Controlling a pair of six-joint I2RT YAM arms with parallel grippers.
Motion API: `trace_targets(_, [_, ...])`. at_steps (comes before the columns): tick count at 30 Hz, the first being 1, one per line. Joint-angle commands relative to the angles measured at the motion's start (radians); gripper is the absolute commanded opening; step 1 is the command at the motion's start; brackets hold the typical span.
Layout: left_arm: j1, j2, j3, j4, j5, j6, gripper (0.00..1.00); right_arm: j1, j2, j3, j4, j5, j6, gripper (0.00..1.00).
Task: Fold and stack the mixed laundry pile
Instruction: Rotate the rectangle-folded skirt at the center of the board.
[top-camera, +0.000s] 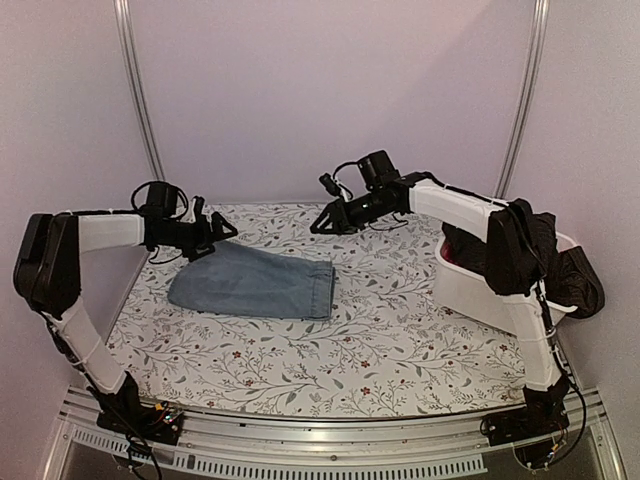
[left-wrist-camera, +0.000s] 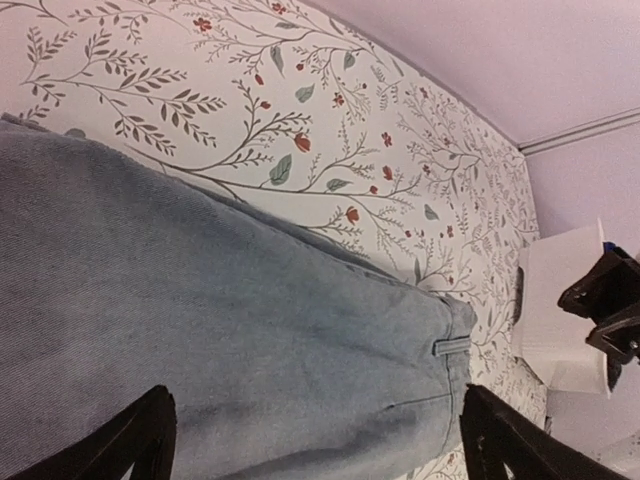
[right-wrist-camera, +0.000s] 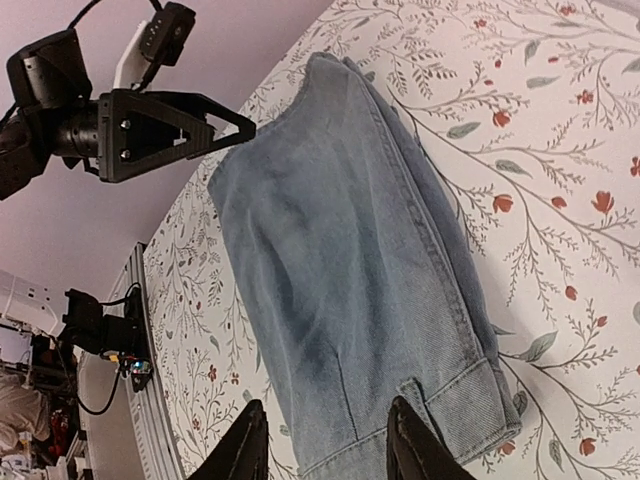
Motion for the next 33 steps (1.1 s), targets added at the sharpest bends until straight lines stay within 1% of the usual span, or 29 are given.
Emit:
trace_targets(1, [-0.02, 0.115, 0.067, -0.012, -0.054, 0.015, 0.97, 0.022, 0.138, 0.005, -0.018, 0.021, 0.02, 0.39])
trace_targets(7, [-0.027, 0.258, 0.145, 0.004, -0.131, 0.007, 0.91, 0.023, 0.214, -0.006, -0.025, 0.066, -0.014, 0.34])
trace_targets(12, [-0.036, 0.367, 0.228, -0.007, -0.137, 0.006, 0.89, 0.023, 0.215, -0.11, -0.076, 0.179, -0.056, 0.25])
trace_targets(15, [-0.051, 0.412, 0.29, -0.03, -0.147, 0.016, 0.89, 0.023, 0.162, -0.251, -0.084, 0.242, -0.068, 0.2])
trace_targets(18, [-0.07, 0.474, 0.364, -0.056, -0.145, 0.023, 0.89, 0.025, 0.063, -0.437, -0.056, 0.248, -0.069, 0.18])
trace_targets(21, [-0.096, 0.541, 0.438, -0.066, -0.123, 0.027, 0.89, 0.051, -0.038, -0.611, -0.016, 0.201, -0.091, 0.17])
trace_targets(23, [-0.127, 0.594, 0.496, -0.073, -0.088, 0.041, 0.89, 0.095, -0.087, -0.7, 0.002, 0.144, -0.132, 0.17])
trace_targets(24, [-0.147, 0.624, 0.55, -0.095, -0.075, 0.051, 0.89, 0.132, -0.111, -0.725, -0.004, 0.113, -0.156, 0.17])
trace_targets(25, [-0.167, 0.65, 0.58, -0.112, -0.067, 0.067, 0.89, 0.152, -0.125, -0.74, -0.012, 0.103, -0.196, 0.17])
trace_targets(26, [-0.189, 0.672, 0.645, -0.152, -0.065, 0.086, 0.89, 0.185, -0.143, -0.745, -0.021, 0.101, -0.225, 0.17])
trace_targets(28, [-0.225, 0.681, 0.712, -0.196, -0.075, 0.119, 0.91, 0.206, -0.188, -0.735, -0.031, 0.064, -0.251, 0.17])
trace_targets(30, [-0.241, 0.646, 0.73, -0.204, -0.068, 0.132, 0.93, 0.203, -0.236, -0.705, -0.03, 0.028, -0.247, 0.19])
trace_targets(33, [-0.23, 0.542, 0.687, -0.206, -0.091, 0.113, 0.94, 0.175, -0.313, -0.628, -0.014, 0.021, -0.233, 0.27])
